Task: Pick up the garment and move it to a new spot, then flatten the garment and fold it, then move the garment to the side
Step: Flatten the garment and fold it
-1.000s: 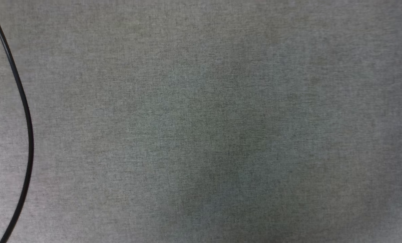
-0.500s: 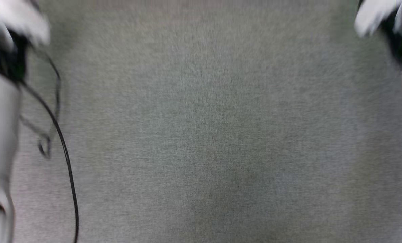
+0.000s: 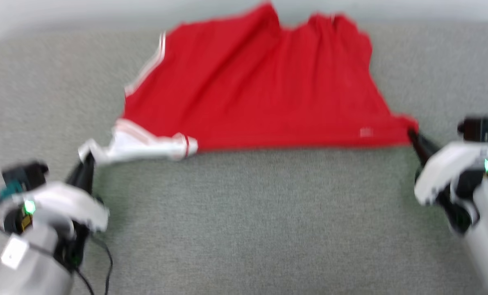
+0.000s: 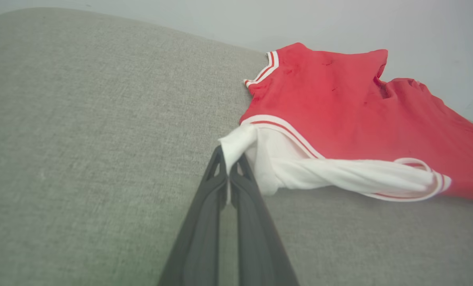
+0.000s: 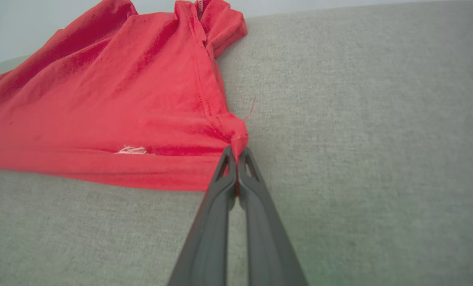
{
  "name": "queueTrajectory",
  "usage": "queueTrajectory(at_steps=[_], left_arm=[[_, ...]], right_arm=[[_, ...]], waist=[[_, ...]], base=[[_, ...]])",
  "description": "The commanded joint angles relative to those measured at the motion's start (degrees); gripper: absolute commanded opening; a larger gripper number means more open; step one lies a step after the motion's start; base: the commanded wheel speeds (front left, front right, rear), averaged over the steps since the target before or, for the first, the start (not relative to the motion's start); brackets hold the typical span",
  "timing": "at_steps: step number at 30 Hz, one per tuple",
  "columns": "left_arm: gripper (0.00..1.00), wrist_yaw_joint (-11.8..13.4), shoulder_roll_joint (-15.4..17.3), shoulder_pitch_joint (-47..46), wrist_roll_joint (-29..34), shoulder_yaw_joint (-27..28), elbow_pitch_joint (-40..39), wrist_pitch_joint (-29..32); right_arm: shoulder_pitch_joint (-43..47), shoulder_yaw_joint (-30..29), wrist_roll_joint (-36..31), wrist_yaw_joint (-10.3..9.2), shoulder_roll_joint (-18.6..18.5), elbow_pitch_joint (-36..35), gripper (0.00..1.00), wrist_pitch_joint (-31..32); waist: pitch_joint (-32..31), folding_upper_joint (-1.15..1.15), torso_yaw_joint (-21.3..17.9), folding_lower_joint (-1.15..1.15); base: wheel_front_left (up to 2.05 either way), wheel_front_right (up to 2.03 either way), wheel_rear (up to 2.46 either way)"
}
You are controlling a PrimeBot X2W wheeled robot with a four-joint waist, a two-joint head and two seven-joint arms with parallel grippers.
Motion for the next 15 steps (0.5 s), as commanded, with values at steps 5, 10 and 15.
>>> queueTrajectory(at_steps=[5, 10, 15], left_arm=[[0.00, 3.60, 2.17, 10.09, -0.63, 1.27, -5.74, -0.17], [0.00, 7.30, 3.50, 19.13, -2.12, 1.85, -13.27, 2.30], [0.00, 11.64, 4.88, 28.78, -3.98, 2.72, -22.20, 5.28]], right_arm=[[11.13, -3.32, 0.96, -0.47, -2.68, -3.79, 0.00, -0.01], [21.76, -6.82, -0.31, -0.51, -1.63, -9.97, 0.00, 1.77], [33.39, -12.10, -2.53, -0.51, 1.27, -18.70, 0.00, 5.48]], waist=[[-7.33, 0.00, 1.58, 0.02], [-11.47, 0.00, 1.91, 0.02], [-14.64, 0.00, 2.43, 0.02]], base=[[0.00, 0.00, 0.00], [0.00, 0.00, 0.00], [0.00, 0.00, 0.00]])
